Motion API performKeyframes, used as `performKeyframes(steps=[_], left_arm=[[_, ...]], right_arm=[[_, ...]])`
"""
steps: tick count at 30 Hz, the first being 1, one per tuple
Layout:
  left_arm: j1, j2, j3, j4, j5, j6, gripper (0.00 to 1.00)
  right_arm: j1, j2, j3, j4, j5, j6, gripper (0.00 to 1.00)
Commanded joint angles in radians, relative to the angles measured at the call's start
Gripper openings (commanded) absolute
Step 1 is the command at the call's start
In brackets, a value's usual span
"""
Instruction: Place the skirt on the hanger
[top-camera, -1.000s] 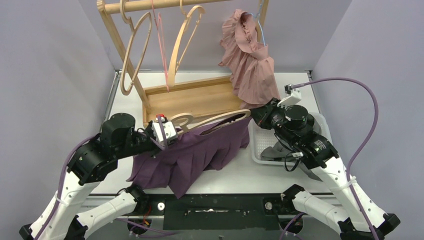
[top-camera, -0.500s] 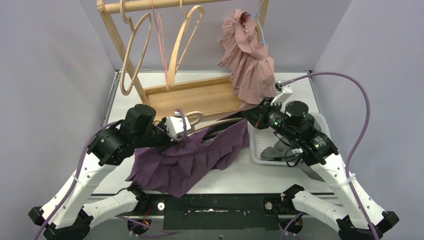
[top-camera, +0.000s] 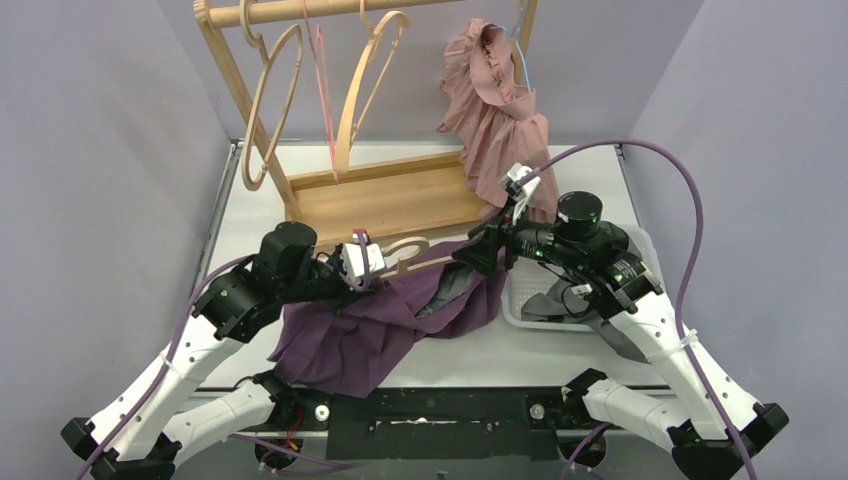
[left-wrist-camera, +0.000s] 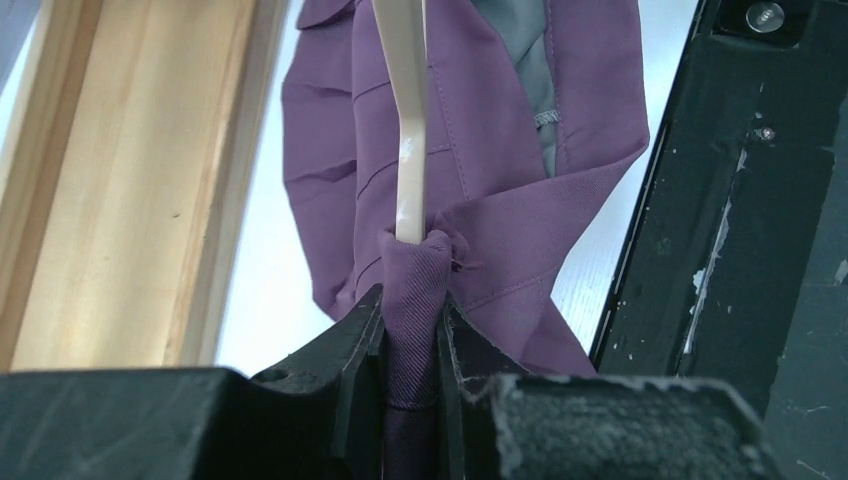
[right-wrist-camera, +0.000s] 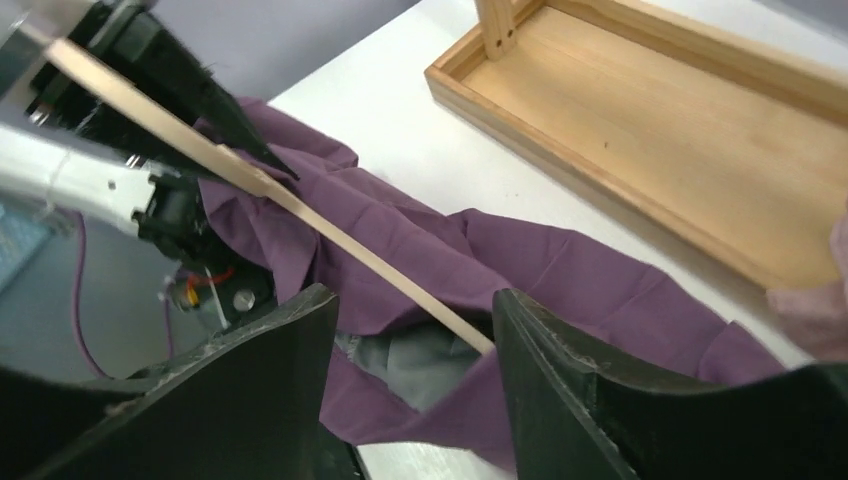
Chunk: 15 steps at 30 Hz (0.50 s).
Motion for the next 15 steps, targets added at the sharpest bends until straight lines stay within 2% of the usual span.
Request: performKeyframes(steps=[1,7,15], left_arm=[[0.003,-0.056,-0.04,0.249,0.069,-0.032,0.0],[0.003,-0.07,-0.061,0.255,0.071,-0.024,0.0],[0.004,-0.109,-0.077,0.259,0.072,-0.035,0.0]], right_arm=[[0.006,0.045,0.097,-0.024,-0.167,-0.29,0.61],[0.011,0.162,0.148,-0.139,-0.37,-0.558,0.61],[0.07,0.302,0.229,-0.252,-0.396,-0.724,0.61]])
